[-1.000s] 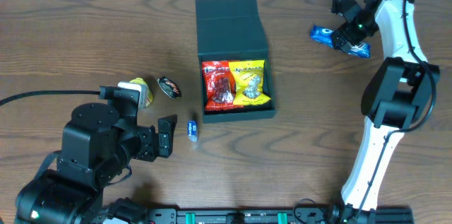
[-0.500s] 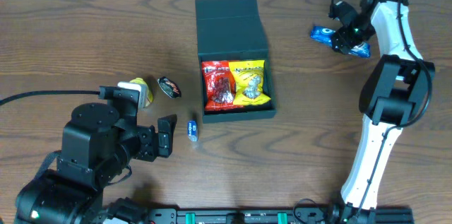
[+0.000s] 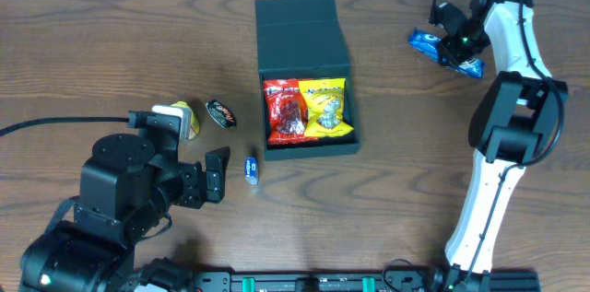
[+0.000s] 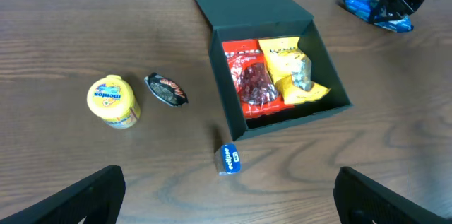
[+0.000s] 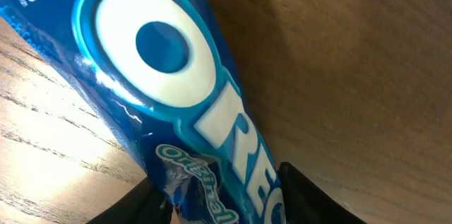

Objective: Pack container
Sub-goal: 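Close the right gripper on the blue Oreo pack, then lift the Oreo pack and carry it left over the black box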

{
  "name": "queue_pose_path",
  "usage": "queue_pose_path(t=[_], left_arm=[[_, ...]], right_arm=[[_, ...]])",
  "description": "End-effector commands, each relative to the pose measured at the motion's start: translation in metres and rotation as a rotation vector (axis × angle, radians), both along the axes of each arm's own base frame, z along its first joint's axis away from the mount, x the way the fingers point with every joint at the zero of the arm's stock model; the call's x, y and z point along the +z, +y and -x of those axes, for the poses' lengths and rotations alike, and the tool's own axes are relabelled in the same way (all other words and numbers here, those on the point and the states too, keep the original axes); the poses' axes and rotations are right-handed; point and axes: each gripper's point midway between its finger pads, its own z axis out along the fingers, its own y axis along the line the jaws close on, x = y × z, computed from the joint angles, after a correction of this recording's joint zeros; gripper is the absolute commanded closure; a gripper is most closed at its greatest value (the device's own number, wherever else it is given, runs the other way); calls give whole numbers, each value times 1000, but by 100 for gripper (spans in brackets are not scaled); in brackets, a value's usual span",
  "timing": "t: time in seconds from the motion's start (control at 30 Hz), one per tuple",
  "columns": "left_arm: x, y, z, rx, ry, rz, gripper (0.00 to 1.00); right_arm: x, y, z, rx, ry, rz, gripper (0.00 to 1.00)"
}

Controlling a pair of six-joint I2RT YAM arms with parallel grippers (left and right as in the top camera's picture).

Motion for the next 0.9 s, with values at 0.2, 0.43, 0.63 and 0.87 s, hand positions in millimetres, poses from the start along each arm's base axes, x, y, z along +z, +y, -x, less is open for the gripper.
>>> queue_pose_path(t=[0.2,0.43,0.63,0.87], left_arm=[[6,4,-3,13,-28,-22,5],[6,4,-3,13,-28,-23,5],[6,7,-3,24,-30,-32,5],[6,10,-5,40,-35,-45,5]], right_arm=[[-2,0,2,-31,10,-13,71],[-2,1,3,-31,15,-14,81],[6,8,0,-66,-5,-61,99],[76,23,-11,-221,-135,-174,99]])
